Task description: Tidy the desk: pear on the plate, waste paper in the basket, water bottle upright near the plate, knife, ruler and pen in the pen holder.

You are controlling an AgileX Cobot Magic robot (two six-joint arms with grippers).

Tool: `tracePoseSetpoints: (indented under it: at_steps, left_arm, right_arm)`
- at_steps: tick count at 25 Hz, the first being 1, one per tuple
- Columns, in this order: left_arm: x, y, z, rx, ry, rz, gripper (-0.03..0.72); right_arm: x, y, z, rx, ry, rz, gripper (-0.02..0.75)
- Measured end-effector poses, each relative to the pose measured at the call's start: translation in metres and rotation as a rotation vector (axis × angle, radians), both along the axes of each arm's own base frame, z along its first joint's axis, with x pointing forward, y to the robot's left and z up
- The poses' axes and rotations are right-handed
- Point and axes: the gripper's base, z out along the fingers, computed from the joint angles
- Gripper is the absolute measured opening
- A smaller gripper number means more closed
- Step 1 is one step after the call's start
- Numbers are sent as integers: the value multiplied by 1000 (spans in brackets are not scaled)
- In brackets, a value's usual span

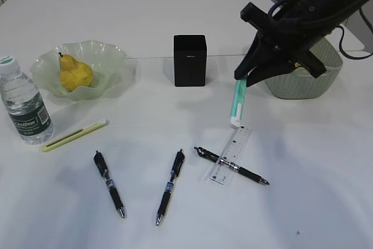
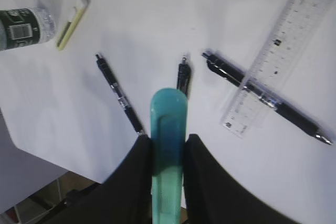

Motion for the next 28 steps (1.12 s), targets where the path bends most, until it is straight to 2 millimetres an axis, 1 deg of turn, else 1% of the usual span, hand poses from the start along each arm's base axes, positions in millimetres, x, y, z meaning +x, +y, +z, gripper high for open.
tracePoseSetpoints:
  at_steps: [10, 19, 21, 25, 28]
  left_arm:
    - [0, 3, -1, 84, -14, -16, 342]
    - [1, 5, 0, 146, -41, -23, 341]
    - [2, 6, 1, 155, -63, -19, 342]
    - [6, 8, 6, 206, -143, -18, 341]
    - [13, 9, 10, 249, -210, -13, 341]
  right_arm:
    - [2, 15, 16, 233, 11, -42, 165]
    - [6, 26, 34, 477, 36, -106, 165]
    - [6, 27, 37, 521, 40, -120, 165]
    - [7, 28, 40, 550, 43, -127, 165]
    - [7, 29, 42, 579, 52, -139, 165]
